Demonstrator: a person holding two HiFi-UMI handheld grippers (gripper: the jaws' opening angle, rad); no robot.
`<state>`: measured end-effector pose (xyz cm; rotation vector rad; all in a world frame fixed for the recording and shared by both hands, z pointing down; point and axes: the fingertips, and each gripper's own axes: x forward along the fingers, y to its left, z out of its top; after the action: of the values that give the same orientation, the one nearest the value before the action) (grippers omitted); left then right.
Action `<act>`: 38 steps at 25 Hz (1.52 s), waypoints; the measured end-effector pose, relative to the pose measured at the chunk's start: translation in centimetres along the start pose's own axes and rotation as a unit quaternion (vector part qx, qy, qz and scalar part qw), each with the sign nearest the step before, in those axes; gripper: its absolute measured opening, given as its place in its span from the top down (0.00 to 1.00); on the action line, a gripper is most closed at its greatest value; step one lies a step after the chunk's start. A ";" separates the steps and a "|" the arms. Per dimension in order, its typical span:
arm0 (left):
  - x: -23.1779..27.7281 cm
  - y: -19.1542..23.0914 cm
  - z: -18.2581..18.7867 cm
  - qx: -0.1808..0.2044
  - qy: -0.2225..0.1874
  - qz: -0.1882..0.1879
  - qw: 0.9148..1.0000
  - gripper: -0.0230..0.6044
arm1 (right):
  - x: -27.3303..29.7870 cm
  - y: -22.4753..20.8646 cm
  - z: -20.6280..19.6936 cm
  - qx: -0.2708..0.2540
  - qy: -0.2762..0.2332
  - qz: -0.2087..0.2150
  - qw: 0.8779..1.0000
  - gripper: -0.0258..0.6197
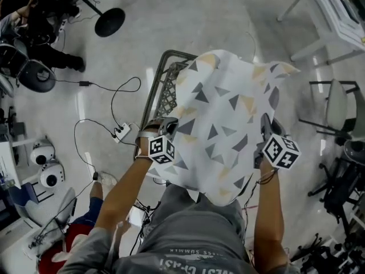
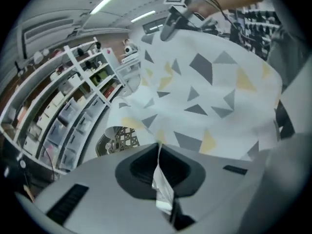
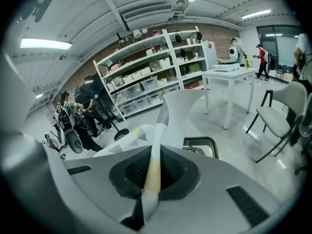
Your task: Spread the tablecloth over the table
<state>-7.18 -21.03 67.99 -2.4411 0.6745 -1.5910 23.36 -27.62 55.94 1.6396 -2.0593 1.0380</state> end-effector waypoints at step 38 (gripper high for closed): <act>-1.3 7.4 -5.0 0.164 0.035 0.125 0.978 0.96 | 2.9 -8.4 -6.4 0.007 0.069 -0.062 0.996 0.94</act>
<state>-14.27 -26.46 66.37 -1.9900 0.6413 -1.5528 29.13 -25.88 65.13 1.6309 -1.8410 1.0939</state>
